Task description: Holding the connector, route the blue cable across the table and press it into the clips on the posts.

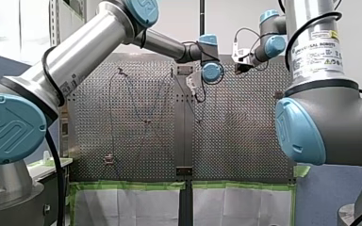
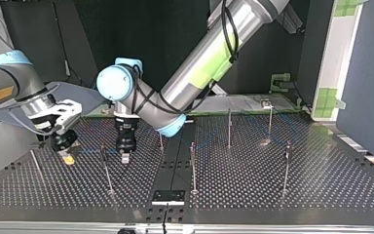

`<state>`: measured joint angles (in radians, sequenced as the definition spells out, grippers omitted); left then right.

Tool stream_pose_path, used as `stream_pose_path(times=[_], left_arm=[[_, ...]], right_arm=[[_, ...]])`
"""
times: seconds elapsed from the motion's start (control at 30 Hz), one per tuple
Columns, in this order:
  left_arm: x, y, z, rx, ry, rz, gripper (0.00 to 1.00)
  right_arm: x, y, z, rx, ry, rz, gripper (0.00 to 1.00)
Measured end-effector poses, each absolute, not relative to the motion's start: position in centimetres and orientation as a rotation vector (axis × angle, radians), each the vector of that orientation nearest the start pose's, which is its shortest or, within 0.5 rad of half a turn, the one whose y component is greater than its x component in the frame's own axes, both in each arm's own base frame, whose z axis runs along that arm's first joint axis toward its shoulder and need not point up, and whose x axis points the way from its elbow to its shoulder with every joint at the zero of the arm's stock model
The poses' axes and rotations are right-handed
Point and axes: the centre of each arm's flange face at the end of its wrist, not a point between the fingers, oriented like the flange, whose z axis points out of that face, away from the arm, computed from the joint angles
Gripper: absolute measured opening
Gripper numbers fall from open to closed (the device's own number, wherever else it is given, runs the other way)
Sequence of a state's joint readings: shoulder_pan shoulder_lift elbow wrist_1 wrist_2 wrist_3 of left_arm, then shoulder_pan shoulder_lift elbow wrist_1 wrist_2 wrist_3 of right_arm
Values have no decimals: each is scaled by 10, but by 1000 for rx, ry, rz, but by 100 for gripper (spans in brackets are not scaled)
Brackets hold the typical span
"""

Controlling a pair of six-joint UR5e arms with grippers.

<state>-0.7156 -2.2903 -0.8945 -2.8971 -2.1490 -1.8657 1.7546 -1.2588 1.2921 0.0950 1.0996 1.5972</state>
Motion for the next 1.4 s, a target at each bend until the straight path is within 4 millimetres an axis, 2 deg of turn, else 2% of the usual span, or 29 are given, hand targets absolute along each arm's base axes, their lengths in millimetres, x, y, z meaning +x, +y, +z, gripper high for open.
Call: stream_pose_path(times=[0.2,0.43,0.47,0.5,0.57,0.6,0.63,0.67,0.7,0.73,0.77,0.8,0.83,1.13,1.4], left_arm=[[549,-564,371,-170,1405,-457,0],[554,-563,363,-157,1416,-457,0],[554,-563,363,-155,1419,-457,5],[554,-563,362,-154,1421,-456,5],[552,-564,361,-150,1428,-456,30],[552,-564,361,-149,1431,-456,30],[551,-564,361,-147,1434,-456,48],[550,-565,361,-145,1438,-456,60],[549,-565,360,-143,1442,-456,60],[548,-566,360,-141,1446,-455,73],[547,-566,359,-138,1452,-454,95],[546,-566,359,-135,1457,-452,95],[545,-566,358,-132,1462,-450,100],[537,-565,354,-105,1517,-428,100],[516,-567,357,-95,1574,-404,100]], right_arm=[[278,-570,448,1745,-959,1642,0],[269,-579,450,1736,-958,1642,0],[269,-579,450,1736,-958,1642,0],[268,-579,450,1736,-958,1642,0],[267,-580,450,1736,-958,1642,0],[267,-580,449,1736,-958,1642,0],[267,-580,449,1736,-958,1641,0],[267,-580,449,1736,-958,1641,0],[267,-580,449,1737,-957,1641,0],[267,-580,449,1738,-956,1642,0],[267,-580,449,1739,-955,1643,0],[267,-580,449,1740,-954,1644,0],[267,-580,449,1741,-953,1644,0],[268,-580,449,1744,-951,1646,0],[268,-580,448,1749,-950,1651,0]])
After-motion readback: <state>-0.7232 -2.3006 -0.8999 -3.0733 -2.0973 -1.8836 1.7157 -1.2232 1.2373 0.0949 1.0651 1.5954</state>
